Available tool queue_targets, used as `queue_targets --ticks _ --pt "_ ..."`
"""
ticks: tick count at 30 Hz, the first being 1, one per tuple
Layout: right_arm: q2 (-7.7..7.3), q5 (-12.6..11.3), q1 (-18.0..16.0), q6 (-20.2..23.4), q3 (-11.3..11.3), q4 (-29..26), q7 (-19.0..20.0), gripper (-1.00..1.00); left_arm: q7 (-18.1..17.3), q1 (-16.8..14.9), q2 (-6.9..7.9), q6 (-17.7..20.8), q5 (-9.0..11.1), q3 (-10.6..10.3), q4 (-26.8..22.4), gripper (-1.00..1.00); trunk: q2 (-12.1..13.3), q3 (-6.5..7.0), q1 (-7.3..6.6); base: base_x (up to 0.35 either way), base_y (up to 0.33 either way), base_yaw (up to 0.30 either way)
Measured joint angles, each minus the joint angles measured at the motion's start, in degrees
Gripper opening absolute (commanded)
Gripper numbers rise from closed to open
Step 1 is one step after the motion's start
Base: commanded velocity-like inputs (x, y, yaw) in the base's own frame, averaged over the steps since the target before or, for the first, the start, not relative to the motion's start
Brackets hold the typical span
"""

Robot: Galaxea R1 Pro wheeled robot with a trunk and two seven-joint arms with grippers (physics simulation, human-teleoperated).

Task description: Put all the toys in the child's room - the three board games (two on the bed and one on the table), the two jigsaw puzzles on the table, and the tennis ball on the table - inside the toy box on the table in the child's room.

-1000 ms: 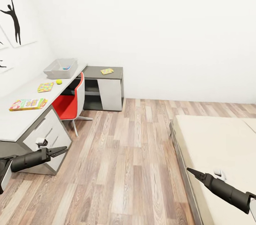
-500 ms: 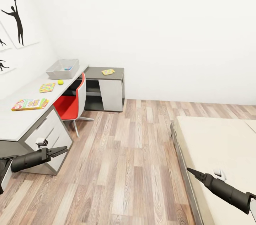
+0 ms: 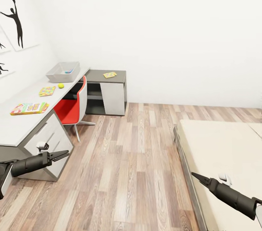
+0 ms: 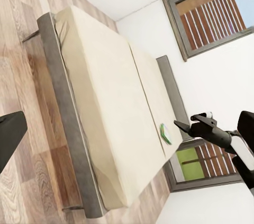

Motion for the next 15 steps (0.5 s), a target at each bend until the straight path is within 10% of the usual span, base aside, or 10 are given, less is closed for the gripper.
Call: queue_targets --ticks 15 --pt "0.0 0.0 0.0 0.1 0.0 -0.1 0.0 1.0 0.0 0.0 0.01 0.0 0.0 0.0 0.0 1.0 0.0 0.3 0.0 0.0 0.0 -0.123"
